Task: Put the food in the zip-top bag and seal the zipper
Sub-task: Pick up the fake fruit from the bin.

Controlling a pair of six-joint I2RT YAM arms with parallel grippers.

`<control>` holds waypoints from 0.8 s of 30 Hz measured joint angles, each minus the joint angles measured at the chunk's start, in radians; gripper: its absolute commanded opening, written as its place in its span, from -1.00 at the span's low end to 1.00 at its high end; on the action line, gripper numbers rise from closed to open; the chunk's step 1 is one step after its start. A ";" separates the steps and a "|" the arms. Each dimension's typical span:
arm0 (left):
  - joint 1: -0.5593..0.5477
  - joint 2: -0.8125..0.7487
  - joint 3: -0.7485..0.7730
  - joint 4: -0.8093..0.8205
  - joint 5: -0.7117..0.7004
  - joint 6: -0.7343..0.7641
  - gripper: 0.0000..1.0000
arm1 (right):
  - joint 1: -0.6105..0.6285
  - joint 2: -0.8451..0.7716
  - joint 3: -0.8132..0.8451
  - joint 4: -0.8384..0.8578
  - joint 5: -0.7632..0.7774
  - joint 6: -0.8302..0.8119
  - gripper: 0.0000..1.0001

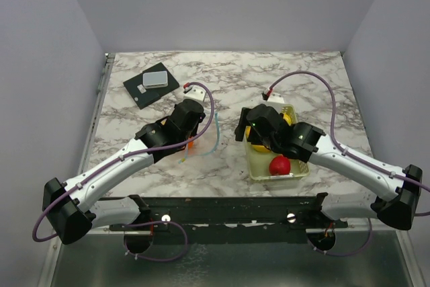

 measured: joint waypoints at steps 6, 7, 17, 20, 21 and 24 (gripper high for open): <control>0.000 0.000 0.000 0.000 0.000 0.000 -1.00 | 0.000 -0.042 -0.032 -0.130 0.067 0.039 0.77; 0.000 0.000 0.000 0.000 0.000 0.000 -1.00 | 0.000 -0.049 -0.038 -0.151 0.077 0.048 0.78; 0.000 0.000 -0.001 0.000 0.000 0.000 -1.00 | 0.000 -0.074 -0.129 -0.314 0.141 0.144 0.85; 0.000 0.000 -0.005 0.000 0.000 0.000 -1.00 | 0.000 -0.066 -0.151 -0.347 0.146 0.171 0.88; 0.000 0.000 -0.006 0.000 0.000 0.001 -1.00 | 0.000 -0.064 -0.161 -0.355 0.147 0.179 0.89; 0.000 0.000 -0.006 0.000 0.000 0.001 -1.00 | -0.001 -0.064 -0.188 -0.370 0.147 0.194 0.93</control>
